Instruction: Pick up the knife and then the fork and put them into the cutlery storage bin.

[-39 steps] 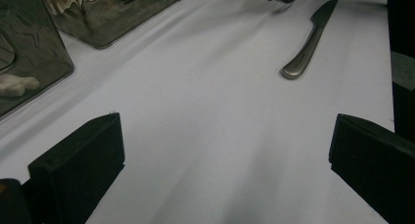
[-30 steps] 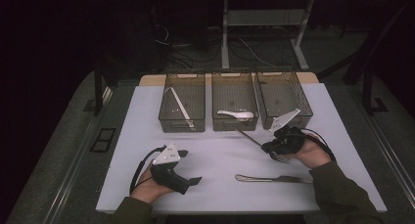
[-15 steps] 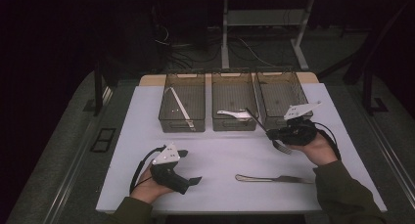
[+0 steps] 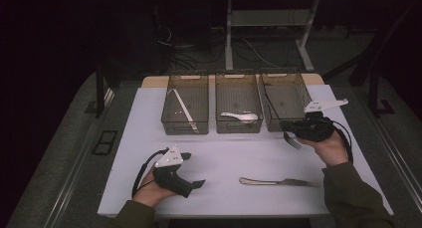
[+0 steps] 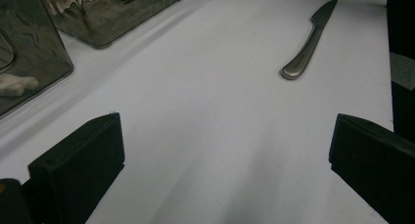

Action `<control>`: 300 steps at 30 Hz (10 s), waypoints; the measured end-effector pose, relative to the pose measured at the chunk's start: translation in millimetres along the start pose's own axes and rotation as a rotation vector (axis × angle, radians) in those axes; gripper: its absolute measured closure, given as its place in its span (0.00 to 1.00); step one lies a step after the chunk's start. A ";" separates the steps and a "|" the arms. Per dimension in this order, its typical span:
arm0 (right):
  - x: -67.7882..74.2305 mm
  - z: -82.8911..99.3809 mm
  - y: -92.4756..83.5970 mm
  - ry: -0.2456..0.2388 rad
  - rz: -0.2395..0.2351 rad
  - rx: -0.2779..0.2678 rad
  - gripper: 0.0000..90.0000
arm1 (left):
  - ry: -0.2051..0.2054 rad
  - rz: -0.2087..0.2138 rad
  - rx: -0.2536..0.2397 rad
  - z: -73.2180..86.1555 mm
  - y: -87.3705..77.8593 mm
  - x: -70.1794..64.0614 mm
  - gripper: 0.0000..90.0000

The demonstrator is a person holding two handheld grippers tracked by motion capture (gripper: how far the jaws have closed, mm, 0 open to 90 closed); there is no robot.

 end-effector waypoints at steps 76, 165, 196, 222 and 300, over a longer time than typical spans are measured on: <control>-145.9 -15.7 52.1 0.086 0.327 0.184 0.93 | -0.008 0.002 -0.007 -0.4 -0.3 0.0 0.00; 74.4 114.9 21.1 -0.526 -0.155 0.584 0.72 | -0.004 0.007 0.004 0.7 1.5 -2.2 0.00; 84.8 117.3 41.5 -0.693 -0.105 0.877 0.89 | 0.001 0.007 0.007 0.5 1.8 -2.9 0.00; 53.6 64.0 15.6 -0.371 -0.056 0.433 0.89 | 0.001 0.003 0.003 0.1 0.1 -1.8 0.00; -127.3 -106.4 -1.0 0.060 0.378 -0.195 0.89 | -0.009 0.006 0.000 1.6 -1.4 0.6 0.00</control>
Point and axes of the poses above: each handheld gripper's, and its own axes: y roughly forward along the jaws, z roughly out of its underside, x roughly to its left, the point moved 9 cm from there along y, roughly forward along the jaws, and after that the axes turned 8 degrees about y, right-handed, at the moved point
